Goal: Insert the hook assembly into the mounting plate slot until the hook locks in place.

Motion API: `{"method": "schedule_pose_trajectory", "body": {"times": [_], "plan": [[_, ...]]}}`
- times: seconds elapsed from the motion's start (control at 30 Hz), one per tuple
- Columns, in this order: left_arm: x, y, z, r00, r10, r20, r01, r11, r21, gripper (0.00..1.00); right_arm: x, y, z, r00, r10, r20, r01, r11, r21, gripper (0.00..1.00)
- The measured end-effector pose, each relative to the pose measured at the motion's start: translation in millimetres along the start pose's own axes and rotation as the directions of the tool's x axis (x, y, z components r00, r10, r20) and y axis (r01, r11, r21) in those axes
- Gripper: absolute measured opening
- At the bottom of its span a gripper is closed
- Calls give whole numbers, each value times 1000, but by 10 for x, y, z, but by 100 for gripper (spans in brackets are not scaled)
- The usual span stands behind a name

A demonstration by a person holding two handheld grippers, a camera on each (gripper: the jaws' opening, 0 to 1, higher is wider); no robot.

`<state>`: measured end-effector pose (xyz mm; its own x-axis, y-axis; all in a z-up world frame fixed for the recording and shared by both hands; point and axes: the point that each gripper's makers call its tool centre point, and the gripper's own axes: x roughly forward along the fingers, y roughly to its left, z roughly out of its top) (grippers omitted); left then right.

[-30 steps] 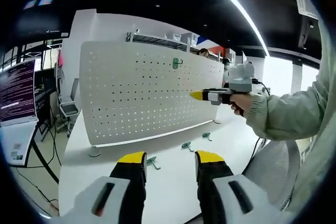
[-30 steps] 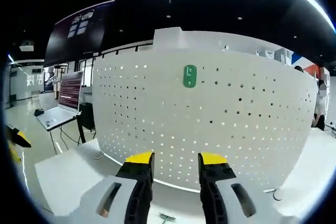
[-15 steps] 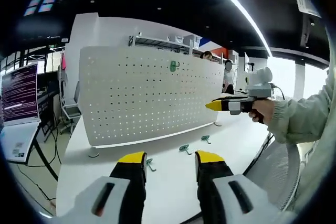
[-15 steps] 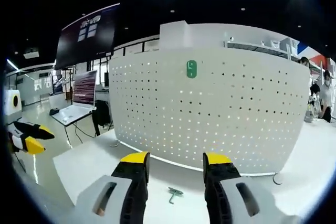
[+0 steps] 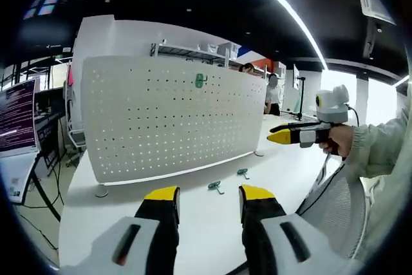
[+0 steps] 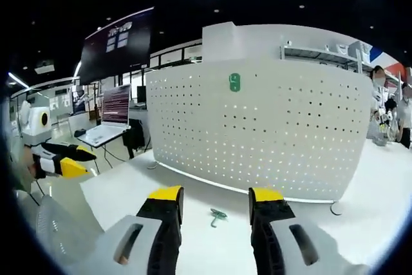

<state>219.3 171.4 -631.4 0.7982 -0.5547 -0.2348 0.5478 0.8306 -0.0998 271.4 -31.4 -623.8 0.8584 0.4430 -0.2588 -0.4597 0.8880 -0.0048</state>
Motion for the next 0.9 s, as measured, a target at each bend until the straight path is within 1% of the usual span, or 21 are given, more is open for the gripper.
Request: {"method": "schedule_pose_trajectory", "body": {"times": [0.2,0.3,0.47,0.7,0.8,0.9], "plan": [[177,27,-27,1000,-20,-22,20,1000,13,38,-109,61,-70,999,26,-18,-26,1000,11,39],[293,68,-59,999,-29,-42,31,999,28,38,-141,74,-88,999,33,-21,-32,999,17,39],[439,157,-109,997,-38,-71,42,997,66,38,-159,79,-131,999,34,-32,-33,999,33,39],[578,281,-175,993,-43,-107,55,993,108,37,-149,98,-230,998,34,-54,-31,998,53,38],[638,343,-219,991,-47,-122,61,993,106,37,-141,110,-282,997,36,-66,-31,997,68,38],[700,412,-296,988,-50,-147,66,992,107,37,-130,131,-307,997,37,-71,-32,997,70,38]]}}
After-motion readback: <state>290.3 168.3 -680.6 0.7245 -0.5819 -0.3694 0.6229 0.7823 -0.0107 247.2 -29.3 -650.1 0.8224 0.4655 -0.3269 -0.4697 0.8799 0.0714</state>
